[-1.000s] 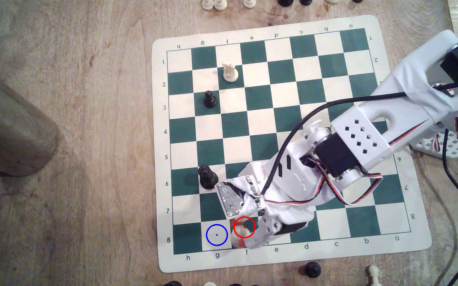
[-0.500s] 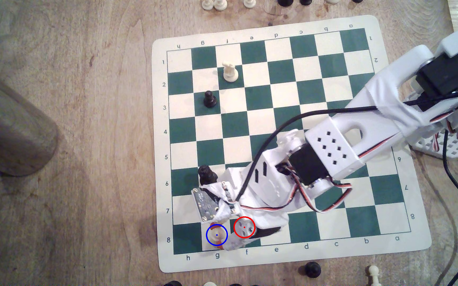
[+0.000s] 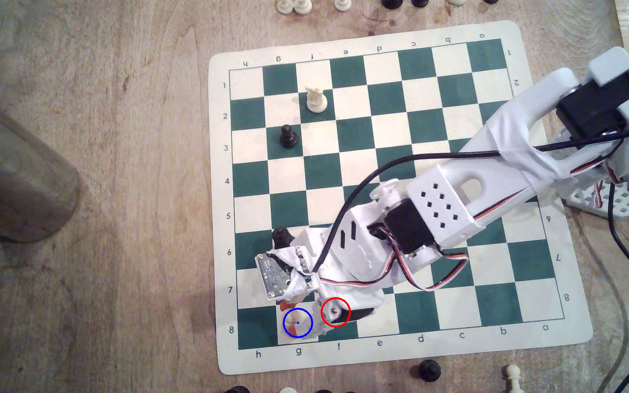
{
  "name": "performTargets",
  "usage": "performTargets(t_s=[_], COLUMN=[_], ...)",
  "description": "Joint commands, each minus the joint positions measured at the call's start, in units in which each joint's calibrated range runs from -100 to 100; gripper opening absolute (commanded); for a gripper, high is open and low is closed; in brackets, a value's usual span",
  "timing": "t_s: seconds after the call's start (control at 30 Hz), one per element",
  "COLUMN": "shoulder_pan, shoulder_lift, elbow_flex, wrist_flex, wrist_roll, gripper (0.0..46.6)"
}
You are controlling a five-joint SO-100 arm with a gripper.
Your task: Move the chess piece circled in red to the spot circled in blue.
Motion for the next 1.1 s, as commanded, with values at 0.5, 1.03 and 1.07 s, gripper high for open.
performTargets(t_s=[0.5,1.03,1.07], shoulder_pan=[-0.5,-1.9,-1.7], shoulder_lift=[-7.7,-44.7,-47.1], elbow_flex=[-4.8,23.0,25.1], wrist_flex=[8.1,15.4,15.5], wrist_roll=[0.3,0.1,0.1], gripper=[20.5,21.0,21.1])
